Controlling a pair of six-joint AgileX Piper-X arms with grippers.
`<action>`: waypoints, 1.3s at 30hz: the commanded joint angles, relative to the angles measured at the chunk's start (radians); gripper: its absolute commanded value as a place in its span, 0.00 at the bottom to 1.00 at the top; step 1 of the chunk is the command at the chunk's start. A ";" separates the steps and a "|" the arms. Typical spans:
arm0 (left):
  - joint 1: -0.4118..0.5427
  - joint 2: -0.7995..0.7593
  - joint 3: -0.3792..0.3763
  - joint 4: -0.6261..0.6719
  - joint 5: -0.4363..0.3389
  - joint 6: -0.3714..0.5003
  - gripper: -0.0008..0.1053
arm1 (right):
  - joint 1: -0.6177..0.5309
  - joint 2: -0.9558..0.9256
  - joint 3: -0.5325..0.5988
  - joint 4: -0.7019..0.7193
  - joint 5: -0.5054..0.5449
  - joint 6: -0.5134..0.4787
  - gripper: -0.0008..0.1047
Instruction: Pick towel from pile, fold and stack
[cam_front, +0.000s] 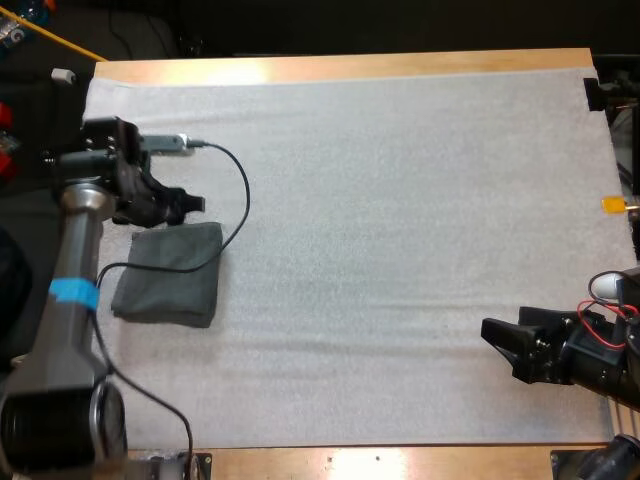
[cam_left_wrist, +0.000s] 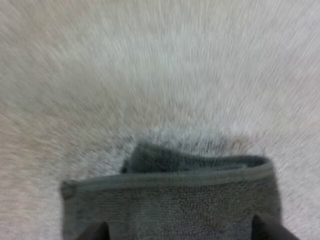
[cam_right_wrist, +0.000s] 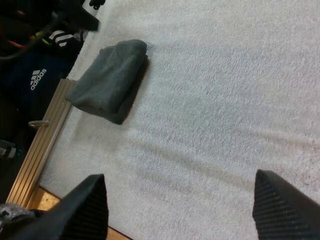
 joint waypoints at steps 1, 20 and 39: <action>-0.004 -0.024 -0.007 0.016 0.006 -0.011 0.53 | 0.000 0.000 0.000 -0.010 -0.008 -0.001 0.58; -0.004 -0.413 -0.008 0.174 0.175 0.009 0.53 | -0.055 0.212 0.000 -0.091 0.197 -0.136 0.58; -0.067 -0.586 -0.008 0.218 0.178 0.020 0.53 | -0.497 0.308 0.000 -0.059 0.072 -0.352 0.58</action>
